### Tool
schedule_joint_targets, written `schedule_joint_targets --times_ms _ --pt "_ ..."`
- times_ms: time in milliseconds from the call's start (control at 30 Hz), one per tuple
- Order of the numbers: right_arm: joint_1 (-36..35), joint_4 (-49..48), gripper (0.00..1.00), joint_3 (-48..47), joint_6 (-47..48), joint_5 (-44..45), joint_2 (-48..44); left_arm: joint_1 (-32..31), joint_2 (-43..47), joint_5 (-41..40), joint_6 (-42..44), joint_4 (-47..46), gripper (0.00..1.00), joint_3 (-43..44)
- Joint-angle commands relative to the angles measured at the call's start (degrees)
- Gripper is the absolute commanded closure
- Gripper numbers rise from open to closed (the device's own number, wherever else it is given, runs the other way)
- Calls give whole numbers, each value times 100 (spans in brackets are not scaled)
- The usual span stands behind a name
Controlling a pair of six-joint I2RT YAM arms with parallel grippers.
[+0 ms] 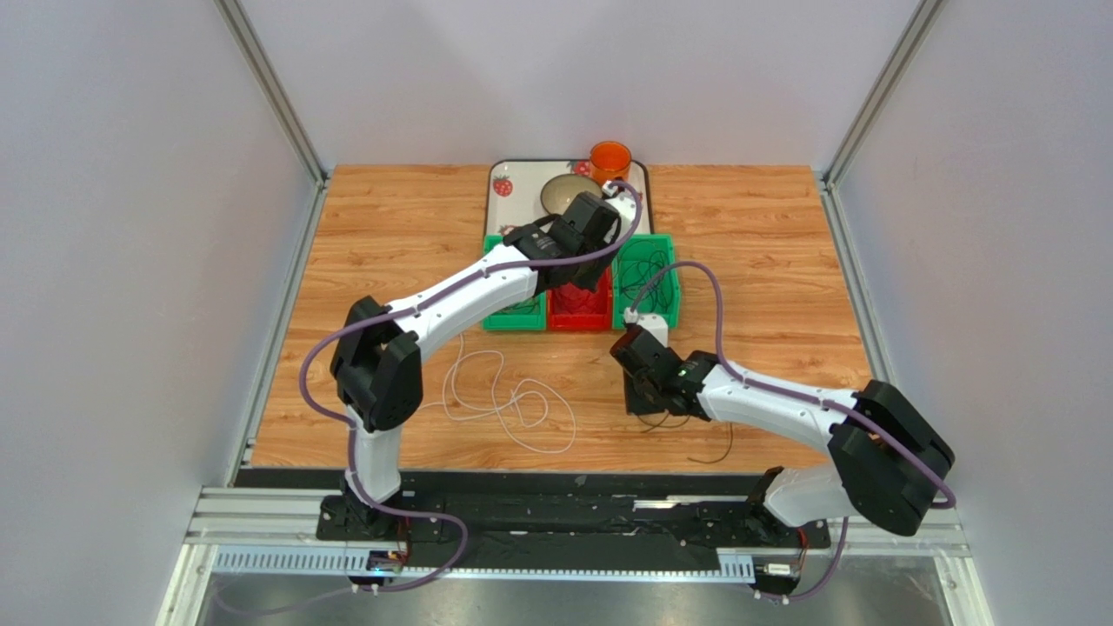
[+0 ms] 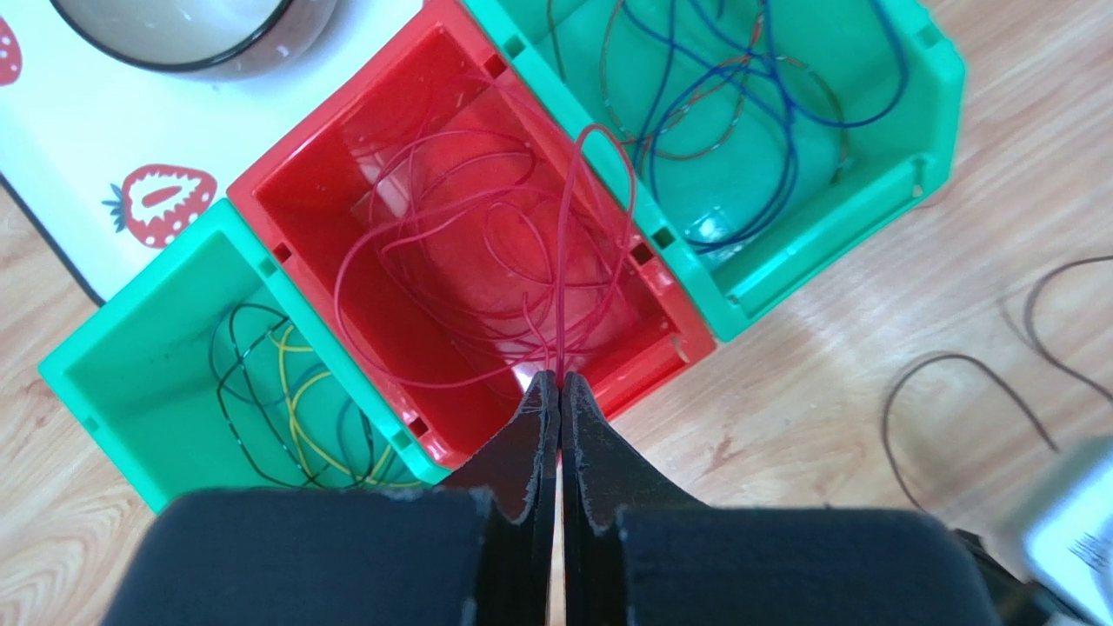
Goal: Untangle the cables
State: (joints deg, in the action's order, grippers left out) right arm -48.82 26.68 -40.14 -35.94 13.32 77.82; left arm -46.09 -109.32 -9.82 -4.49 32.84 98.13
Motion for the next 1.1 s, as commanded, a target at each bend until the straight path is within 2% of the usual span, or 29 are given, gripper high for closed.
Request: schedule_joint_targets --times_ms 0,367,600,833,933,1067 --pt "21 -251 100 -90 61 13 31 108 -134 -213 160 241 100 321" --pt "30 -259 100 -108 79 -40 110 688 -397 -248 -797 205 100 84" --pt "30 -259 100 -152 105 -75 181 847 -476 569 -1369 -146 100 -13" --pt "39 -260 100 -169 105 -75 224 873 -529 52 -2361 -6 100 -136" --pt "30 -259 100 -178 114 -93 260 882 -494 -554 -2775 301 100 -75" --pt "39 -268 100 -178 131 -93 260 926 -590 -784 -2952 722 100 224"
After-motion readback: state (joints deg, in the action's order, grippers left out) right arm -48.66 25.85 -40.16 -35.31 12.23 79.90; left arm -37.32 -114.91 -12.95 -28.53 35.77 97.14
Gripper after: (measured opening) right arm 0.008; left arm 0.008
